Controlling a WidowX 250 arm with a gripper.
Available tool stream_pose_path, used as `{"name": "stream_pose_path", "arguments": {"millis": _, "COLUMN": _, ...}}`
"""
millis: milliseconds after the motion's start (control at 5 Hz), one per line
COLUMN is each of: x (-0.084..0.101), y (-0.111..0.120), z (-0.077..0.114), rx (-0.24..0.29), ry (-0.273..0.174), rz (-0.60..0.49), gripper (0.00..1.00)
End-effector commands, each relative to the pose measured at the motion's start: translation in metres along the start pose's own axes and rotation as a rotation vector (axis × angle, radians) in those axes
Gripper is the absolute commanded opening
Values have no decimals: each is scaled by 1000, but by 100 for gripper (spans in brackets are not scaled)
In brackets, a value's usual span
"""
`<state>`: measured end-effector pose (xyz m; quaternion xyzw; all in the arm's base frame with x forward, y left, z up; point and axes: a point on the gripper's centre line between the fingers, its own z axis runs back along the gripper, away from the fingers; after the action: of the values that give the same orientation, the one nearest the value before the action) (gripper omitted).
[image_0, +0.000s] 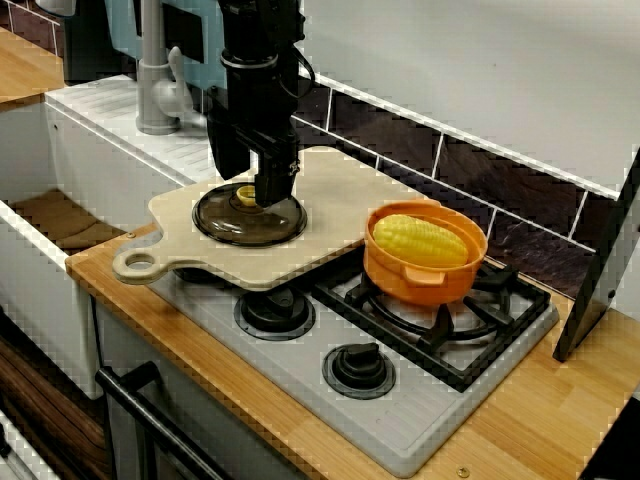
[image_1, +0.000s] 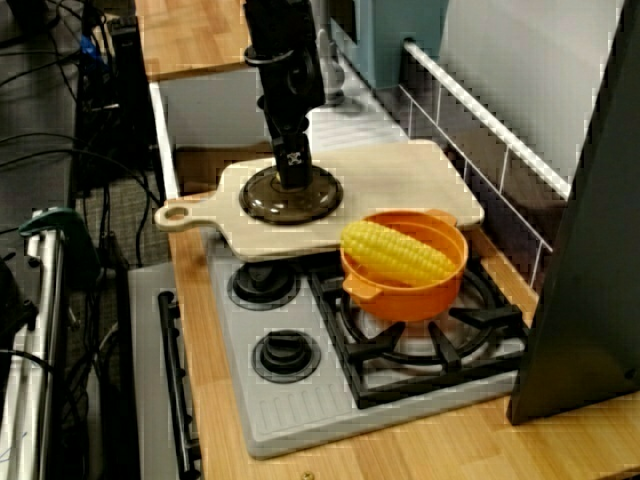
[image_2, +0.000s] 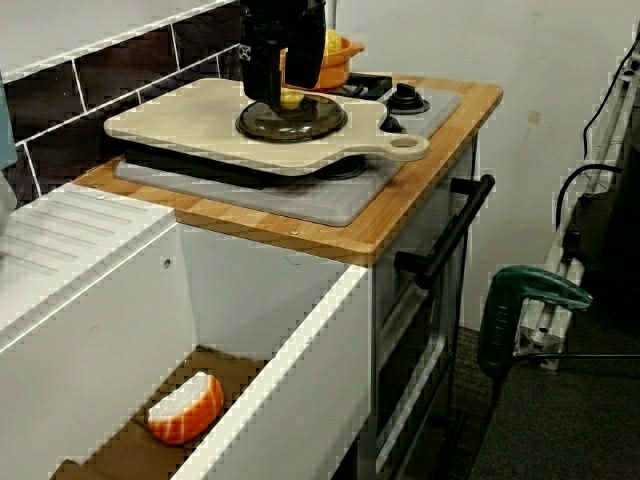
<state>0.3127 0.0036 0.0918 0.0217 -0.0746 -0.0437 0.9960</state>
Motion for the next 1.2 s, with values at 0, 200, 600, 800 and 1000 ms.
{"name": "stream_pose_path", "arguments": {"millis": 0, "x": 2, "y": -4, "z": 0, "rx": 19, "ry": -20, "rz": -8, "gripper": 100}}
{"name": "stream_pose_path", "arguments": {"millis": 200, "x": 2, "y": -4, "z": -1, "rx": 19, "ry": -14, "rz": -9, "gripper": 100}}
{"name": "stream_pose_path", "arguments": {"millis": 600, "x": -1, "y": -4, "z": -3, "rx": 17, "ry": -28, "rz": -18, "gripper": 0}}
{"name": "stream_pose_path", "arguments": {"millis": 800, "x": -2, "y": -4, "z": -1, "rx": 13, "ry": -28, "rz": -22, "gripper": 0}}
{"name": "stream_pose_path", "arguments": {"millis": 1000, "x": 0, "y": -1, "z": 8, "rx": 3, "ry": -29, "rz": -14, "gripper": 0}}
